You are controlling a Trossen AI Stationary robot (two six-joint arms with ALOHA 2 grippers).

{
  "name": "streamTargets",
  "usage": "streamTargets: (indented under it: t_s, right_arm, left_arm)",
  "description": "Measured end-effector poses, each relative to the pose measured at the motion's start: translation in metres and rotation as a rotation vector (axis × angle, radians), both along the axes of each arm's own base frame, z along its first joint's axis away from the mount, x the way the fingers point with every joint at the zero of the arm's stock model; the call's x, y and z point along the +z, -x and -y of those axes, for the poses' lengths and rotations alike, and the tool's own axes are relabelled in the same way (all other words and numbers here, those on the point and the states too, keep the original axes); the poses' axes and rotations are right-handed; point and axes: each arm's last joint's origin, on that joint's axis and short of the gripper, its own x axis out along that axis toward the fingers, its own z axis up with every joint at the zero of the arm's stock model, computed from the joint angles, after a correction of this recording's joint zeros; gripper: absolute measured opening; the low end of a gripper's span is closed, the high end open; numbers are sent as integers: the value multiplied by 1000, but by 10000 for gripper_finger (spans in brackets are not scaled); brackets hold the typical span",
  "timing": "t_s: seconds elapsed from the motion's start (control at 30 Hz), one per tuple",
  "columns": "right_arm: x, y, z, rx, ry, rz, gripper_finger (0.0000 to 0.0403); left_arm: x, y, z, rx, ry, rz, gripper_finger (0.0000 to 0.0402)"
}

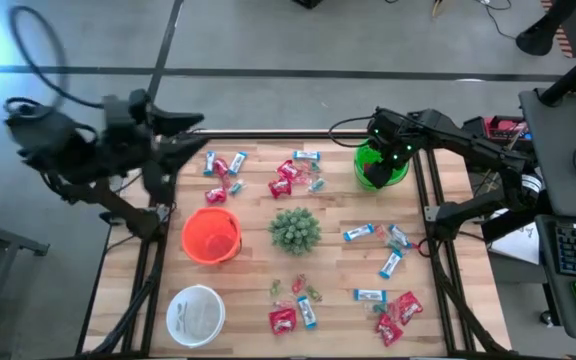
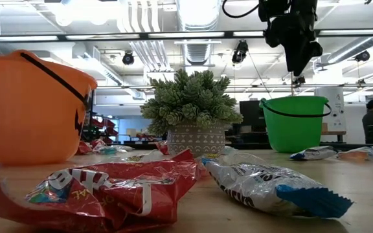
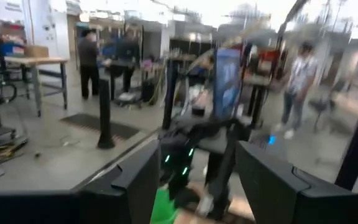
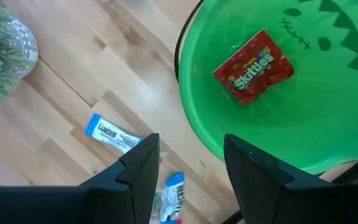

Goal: Sort candy
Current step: Put the blue gummy into the orange bucket

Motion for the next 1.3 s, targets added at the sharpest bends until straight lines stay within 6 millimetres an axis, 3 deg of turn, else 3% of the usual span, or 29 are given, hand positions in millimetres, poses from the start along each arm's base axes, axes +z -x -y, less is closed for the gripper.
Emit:
streamTargets:
  t_s: [0.13,0.4,0.6,0.83,1.03,1.3]
  right_arm:
    - [0,0,0,6,0,0,171]
    - [0,0,0,49,13,-2,171]
    - [0,0,0,73,27,-6,171]
    - [0,0,0,84,31,-5,171]
    - [0,0,0,126,42,-7,171]
    - [0,0,1,162,55,-6,171]
  left_arm:
    - [-11,-2,-15,71,-39,-115,192]
    - [-42,15,-46,296,-18,-406,192]
    - [-53,30,-61,458,-11,-514,192]
    - [-64,29,-71,489,7,-580,192]
    - [-80,17,-77,524,79,-615,192]
    - [-120,1,-88,471,190,-758,192]
